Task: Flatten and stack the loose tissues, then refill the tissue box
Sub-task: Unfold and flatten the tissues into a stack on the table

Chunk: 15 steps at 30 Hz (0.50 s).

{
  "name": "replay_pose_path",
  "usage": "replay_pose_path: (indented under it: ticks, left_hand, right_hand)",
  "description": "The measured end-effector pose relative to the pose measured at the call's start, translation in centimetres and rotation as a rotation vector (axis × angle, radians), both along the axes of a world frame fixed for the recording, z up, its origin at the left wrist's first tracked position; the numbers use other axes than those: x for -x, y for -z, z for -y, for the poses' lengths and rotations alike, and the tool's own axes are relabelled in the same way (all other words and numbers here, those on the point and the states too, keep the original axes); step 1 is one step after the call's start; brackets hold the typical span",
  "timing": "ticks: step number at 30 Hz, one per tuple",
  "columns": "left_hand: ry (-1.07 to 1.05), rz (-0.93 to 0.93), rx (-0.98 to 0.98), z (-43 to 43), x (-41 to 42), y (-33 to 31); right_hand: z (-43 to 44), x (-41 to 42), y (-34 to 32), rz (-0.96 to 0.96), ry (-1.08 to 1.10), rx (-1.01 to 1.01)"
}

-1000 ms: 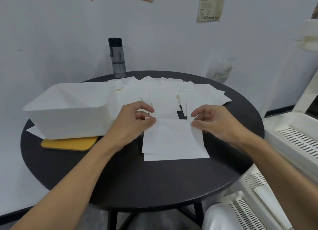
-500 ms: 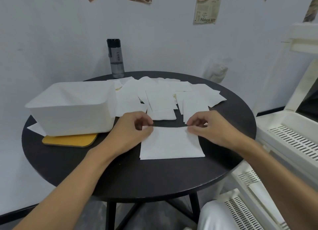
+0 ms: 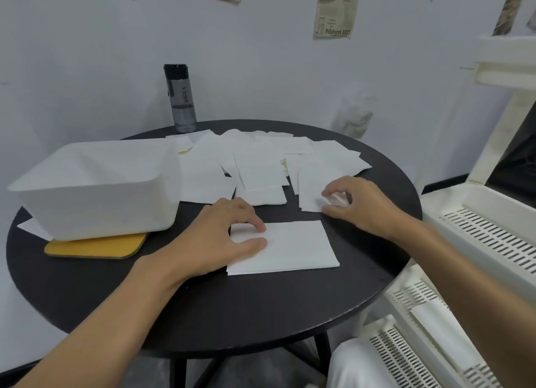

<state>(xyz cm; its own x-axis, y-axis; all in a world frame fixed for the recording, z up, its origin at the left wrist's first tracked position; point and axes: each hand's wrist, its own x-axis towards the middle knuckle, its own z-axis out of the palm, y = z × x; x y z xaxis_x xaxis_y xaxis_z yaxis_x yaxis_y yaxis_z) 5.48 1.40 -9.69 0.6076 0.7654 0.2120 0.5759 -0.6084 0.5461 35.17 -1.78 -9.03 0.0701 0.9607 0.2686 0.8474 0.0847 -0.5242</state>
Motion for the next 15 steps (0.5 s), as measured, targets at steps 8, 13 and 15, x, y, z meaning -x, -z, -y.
replay_pose_path:
  ticks: [8,13,15]
  left_hand:
    - [0.021,-0.002,-0.008,-0.31,-0.26,0.17]
    - [0.021,0.007,-0.013,-0.22,-0.27,0.21]
    - [0.021,0.006,-0.013,-0.27,-0.28,0.23]
  right_hand:
    - [-0.41,-0.73,-0.69,0.140,-0.048,0.015]
    - [-0.34,-0.50,-0.81,0.334,-0.076,-0.008]
    - [-0.36,-0.49,-0.82,0.337,-0.028,-0.024]
